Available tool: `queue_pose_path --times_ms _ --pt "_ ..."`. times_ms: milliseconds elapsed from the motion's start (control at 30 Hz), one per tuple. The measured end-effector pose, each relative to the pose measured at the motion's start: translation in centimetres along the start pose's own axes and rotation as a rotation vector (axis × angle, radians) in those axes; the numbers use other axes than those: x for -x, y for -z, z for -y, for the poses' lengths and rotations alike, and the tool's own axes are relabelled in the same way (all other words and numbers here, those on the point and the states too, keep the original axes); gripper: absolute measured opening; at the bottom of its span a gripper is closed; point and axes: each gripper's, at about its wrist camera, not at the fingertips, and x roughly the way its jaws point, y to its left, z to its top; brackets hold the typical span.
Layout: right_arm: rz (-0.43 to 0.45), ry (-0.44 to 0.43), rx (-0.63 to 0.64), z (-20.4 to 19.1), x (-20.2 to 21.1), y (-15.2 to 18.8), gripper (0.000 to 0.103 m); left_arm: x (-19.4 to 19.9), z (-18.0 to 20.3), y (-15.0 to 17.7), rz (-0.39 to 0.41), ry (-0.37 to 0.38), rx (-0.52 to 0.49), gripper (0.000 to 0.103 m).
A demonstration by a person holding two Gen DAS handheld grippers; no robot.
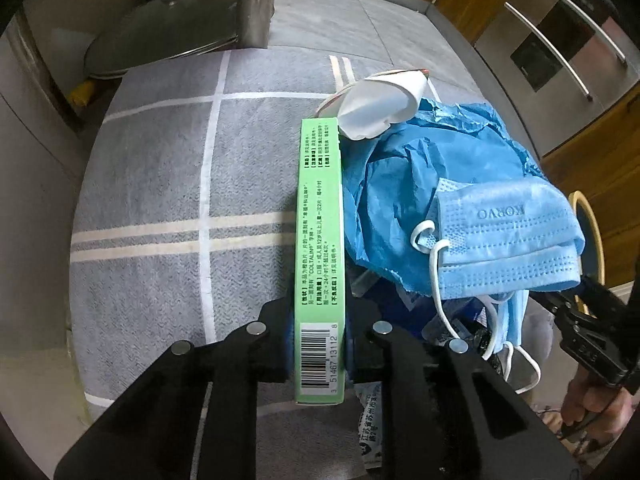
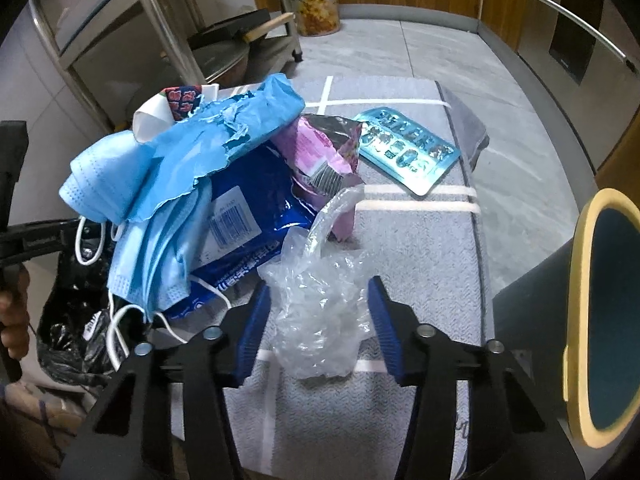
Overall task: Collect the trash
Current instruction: 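Grasp the green box with the left gripper while the right grasps the clear plastic bag, then carry both items over the blue bin and open both grippers to drop them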
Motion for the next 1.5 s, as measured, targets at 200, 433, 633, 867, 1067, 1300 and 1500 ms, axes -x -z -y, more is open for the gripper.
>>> queue_pose_path --times_ms 200,433,633,867,1067,1300,1500 --pt "0.016 -0.031 -0.016 0.3 0.8 0.6 0.033 1.3 -1.5 0.1 0.03 0.03 0.046 0.017" --pt "0.051 -0.048 -0.038 0.8 2.7 1.0 0.029 5.7 -2.9 -0.4 0.133 0.011 0.094 0.017" --pt "0.11 -0.065 -0.064 1.7 5.5 0.6 0.029 10.7 -1.8 -0.6 0.243 0.053 0.082 0.017" --pt "0.185 -0.05 -0.08 3.4 9.9 0.6 0.029 14.0 4.4 -0.9 0.319 0.127 -0.051 0.017" --pt "0.219 -0.009 -0.11 6.1 13.2 1.7 0.029 13.3 10.9 -0.6 0.303 0.169 -0.175 0.017" --pt "0.248 0.075 -0.166 10.0 16.4 3.7 0.029 11.4 19.7 0.9 0.251 0.229 -0.328 0.017" --pt "0.236 0.149 -0.249 14.7 16.5 7.0 0.029 9.0 26.3 2.5 0.204 0.276 -0.436 0.017"
